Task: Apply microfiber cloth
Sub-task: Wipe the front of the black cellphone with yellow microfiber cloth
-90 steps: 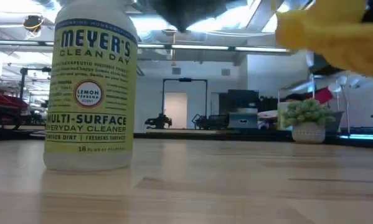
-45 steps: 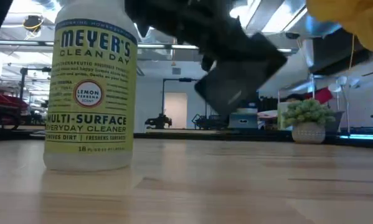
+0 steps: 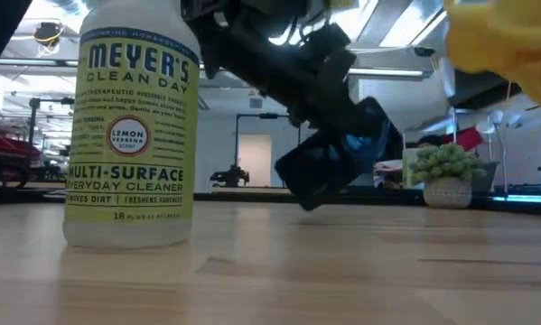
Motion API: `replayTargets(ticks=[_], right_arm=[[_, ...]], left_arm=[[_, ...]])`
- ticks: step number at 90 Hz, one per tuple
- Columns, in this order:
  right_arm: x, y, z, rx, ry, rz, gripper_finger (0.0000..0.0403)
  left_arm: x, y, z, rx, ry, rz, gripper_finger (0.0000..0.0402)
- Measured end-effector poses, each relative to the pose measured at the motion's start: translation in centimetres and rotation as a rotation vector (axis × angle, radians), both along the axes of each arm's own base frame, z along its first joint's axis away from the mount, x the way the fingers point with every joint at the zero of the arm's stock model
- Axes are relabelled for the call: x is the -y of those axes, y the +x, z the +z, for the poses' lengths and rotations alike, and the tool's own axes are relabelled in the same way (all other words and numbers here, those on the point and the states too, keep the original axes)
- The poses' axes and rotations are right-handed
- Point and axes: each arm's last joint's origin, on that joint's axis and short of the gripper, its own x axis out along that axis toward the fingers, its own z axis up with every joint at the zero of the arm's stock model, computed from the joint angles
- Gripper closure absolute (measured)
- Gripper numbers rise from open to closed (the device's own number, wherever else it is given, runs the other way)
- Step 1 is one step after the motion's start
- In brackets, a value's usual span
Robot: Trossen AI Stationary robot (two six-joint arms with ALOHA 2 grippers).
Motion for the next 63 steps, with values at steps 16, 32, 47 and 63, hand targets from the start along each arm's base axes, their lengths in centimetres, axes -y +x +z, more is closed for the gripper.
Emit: replayTargets(ticks=[16,32,47,63], right_arm=[[0.4,0.2,-1.5,0.01,0.023,-0.017,0.0393],[0.5,0.4,-2.4,0.018,0.042,-0.017,0.0393],[0.8,0.3,-3.0,0.017,0.039,-0.014,0.0393],[1.0,0.2,-3.4,0.011,0.027,-0.013,0.0393]], left_arm=[[0.5,0.2,-1.0,-0.03,0.06,-0.048,0.0386],[-0.4,0.4,-1.6,-0.039,0.065,-0.028,0.0386],[-1.4,0.3,-1.7,-0.056,0.052,0.001,0.0359],[-1.8,0.2,-2.0,-0.083,0.061,0.001,0.0303]])
